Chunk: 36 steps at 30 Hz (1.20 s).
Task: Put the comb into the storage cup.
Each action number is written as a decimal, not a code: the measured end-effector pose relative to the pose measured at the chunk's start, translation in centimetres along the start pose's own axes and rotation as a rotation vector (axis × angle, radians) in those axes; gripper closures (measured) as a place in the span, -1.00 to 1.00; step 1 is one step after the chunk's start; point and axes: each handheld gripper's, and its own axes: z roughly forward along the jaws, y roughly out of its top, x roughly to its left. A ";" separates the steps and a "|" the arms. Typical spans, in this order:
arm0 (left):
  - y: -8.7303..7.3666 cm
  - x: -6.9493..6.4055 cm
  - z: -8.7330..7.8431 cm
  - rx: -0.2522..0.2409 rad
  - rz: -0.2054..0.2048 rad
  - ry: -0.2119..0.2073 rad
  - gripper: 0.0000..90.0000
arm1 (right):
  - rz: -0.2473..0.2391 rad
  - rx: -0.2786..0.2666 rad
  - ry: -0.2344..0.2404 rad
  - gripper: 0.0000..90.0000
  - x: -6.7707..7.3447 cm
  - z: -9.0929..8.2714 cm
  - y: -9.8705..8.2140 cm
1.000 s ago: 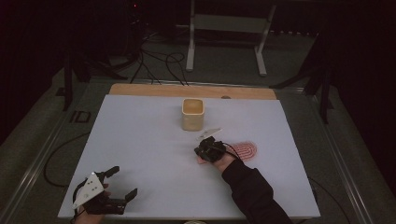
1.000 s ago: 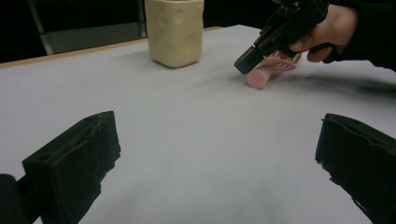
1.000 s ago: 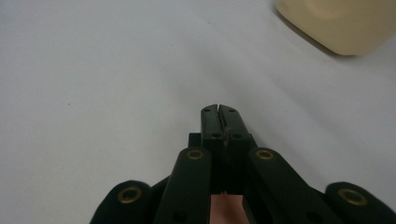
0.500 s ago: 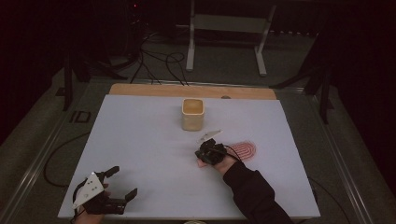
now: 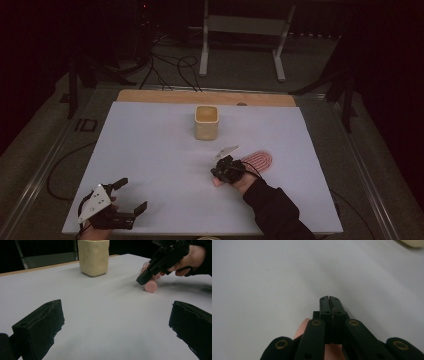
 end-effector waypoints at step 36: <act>0.0 -0.1 0.1 0.008 0.010 0.001 -0.99 | -0.100 0.072 0.007 1.00 1.9 -4.8 -4.7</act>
